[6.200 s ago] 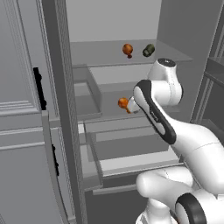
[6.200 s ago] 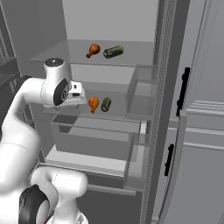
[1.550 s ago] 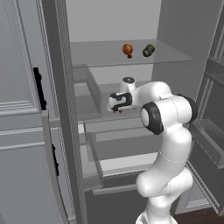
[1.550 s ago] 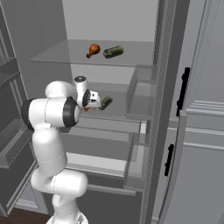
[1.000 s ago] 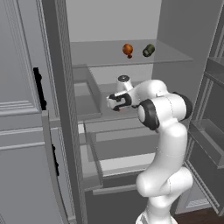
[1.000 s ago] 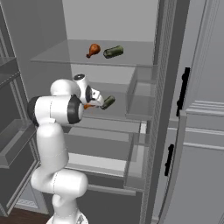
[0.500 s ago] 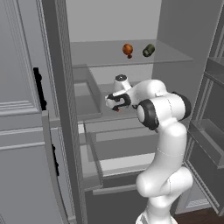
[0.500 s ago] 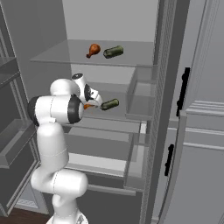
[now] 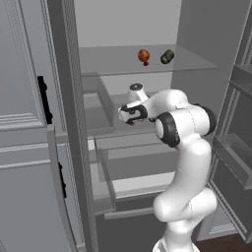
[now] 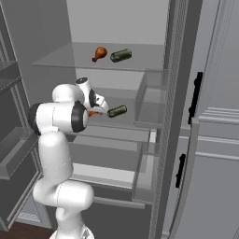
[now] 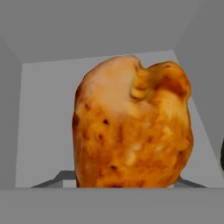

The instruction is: Place one cucumber and one chicken drumstick in each tupperware on the nearby counter, to pack two identical lunches.

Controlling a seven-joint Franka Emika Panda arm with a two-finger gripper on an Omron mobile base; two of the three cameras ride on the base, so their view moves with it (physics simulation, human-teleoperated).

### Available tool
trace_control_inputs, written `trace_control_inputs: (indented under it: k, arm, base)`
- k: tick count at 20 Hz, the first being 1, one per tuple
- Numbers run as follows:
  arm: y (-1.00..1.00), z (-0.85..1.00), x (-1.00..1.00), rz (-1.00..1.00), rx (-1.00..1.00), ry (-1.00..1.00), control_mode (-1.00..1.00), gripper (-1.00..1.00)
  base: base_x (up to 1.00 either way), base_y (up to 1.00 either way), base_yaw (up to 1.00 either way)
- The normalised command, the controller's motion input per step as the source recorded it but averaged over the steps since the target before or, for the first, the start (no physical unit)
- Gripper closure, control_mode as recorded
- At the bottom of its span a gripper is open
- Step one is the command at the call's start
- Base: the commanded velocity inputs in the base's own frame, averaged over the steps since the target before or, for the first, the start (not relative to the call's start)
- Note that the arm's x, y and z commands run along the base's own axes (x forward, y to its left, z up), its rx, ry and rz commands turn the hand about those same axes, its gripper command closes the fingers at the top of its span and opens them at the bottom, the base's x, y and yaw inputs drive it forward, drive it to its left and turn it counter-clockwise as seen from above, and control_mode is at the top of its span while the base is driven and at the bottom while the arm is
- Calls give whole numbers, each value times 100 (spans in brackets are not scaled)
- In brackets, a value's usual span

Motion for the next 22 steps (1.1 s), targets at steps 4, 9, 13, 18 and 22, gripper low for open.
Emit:
trace_control_inputs:
  k: [4,9,13,18,22]
  arm:
    - [0,0,-98,8,0,-11,-100,100]
    - [-16,8,-100,12,0,-12,-100,100]
    - [-40,76,-100,18,0,-1,-100,100]
    - [-26,100,-98,25,0,14,-100,100]
    - [-6,92,-100,25,0,22,-100,100]
  base:
    - [0,0,0]
    - [0,0,0]
    - [0,0,0]
    - [0,0,0]
    - [0,0,0]
